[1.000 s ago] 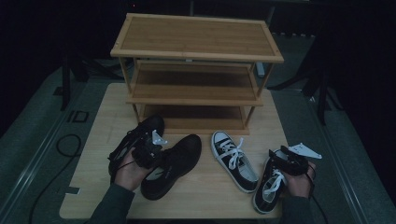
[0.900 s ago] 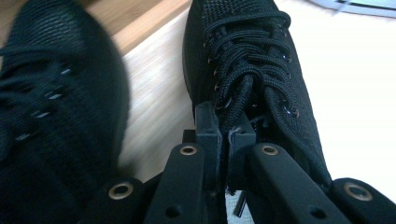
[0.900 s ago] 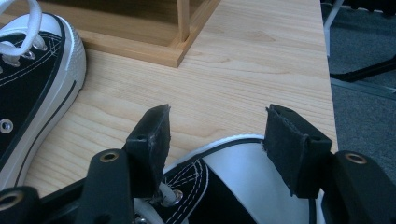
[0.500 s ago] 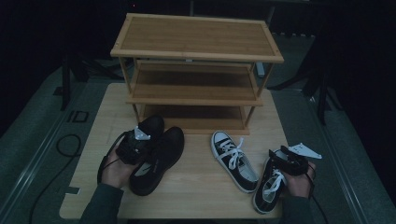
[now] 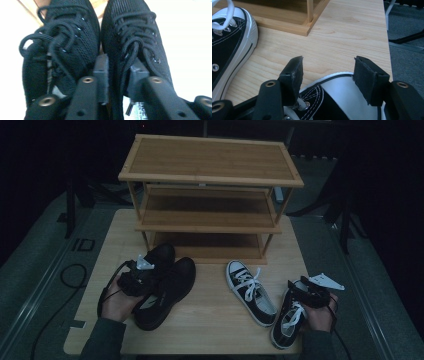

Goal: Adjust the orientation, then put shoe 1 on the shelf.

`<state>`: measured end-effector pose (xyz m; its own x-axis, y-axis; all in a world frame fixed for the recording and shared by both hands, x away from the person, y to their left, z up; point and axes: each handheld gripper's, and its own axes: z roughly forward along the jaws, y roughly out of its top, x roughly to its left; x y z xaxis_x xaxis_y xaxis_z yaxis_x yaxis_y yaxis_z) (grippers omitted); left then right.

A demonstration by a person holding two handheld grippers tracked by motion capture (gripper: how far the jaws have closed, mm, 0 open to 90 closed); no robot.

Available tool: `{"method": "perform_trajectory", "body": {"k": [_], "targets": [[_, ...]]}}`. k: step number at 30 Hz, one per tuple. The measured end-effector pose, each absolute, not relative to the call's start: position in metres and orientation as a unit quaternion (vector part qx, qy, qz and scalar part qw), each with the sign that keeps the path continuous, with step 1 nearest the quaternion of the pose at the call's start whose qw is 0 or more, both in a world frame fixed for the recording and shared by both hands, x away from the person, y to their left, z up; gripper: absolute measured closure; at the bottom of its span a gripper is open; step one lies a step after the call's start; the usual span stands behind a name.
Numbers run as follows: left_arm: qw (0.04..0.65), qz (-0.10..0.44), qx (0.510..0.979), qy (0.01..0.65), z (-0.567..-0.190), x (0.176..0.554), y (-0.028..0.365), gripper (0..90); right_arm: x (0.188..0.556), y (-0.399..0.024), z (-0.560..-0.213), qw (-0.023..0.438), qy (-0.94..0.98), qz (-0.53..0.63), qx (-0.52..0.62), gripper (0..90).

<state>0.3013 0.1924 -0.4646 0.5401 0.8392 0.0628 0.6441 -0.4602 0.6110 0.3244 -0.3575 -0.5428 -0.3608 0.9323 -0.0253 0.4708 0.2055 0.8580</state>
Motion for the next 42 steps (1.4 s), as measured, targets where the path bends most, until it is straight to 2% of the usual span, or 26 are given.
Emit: {"method": "perform_trajectory", "body": {"k": [5, 11, 13, 17, 19, 23, 28, 42], "targets": [[0.274, 0.189, 0.833, 0.442, -0.455, 0.298, 0.196, 56.3, 0.324, -0.357, -0.543, 0.288, 0.721, 0.401, 0.486, 40.9], [0.260, 0.215, 0.827, 0.449, -0.454, 0.295, 0.195, 46.9, 0.324, -0.357, -0.543, 0.289, 0.721, 0.401, 0.486, 40.9], [0.250, 0.233, 0.824, 0.451, -0.454, 0.294, 0.193, 38.8, 0.324, -0.358, -0.543, 0.288, 0.721, 0.401, 0.486, 40.8], [0.249, 0.229, 0.816, 0.469, -0.455, 0.294, 0.198, 28.3, 0.324, -0.357, -0.543, 0.288, 0.721, 0.401, 0.486, 40.9], [0.246, 0.223, 0.814, 0.477, -0.457, 0.296, 0.200, 26.2, 0.324, -0.357, -0.543, 0.288, 0.721, 0.401, 0.486, 40.9], [0.247, 0.199, 0.813, 0.488, -0.465, 0.300, 0.206, 26.1, 0.324, -0.357, -0.543, 0.288, 0.721, 0.401, 0.487, 40.9], [0.255, 0.170, 0.814, 0.493, -0.472, 0.305, 0.210, 32.2, 0.324, -0.358, -0.543, 0.287, 0.721, 0.402, 0.487, 40.8], [0.240, 0.147, 0.825, 0.490, -0.478, 0.312, 0.207, 33.8, 0.324, -0.358, -0.543, 0.288, 0.721, 0.401, 0.486, 40.8]]}}
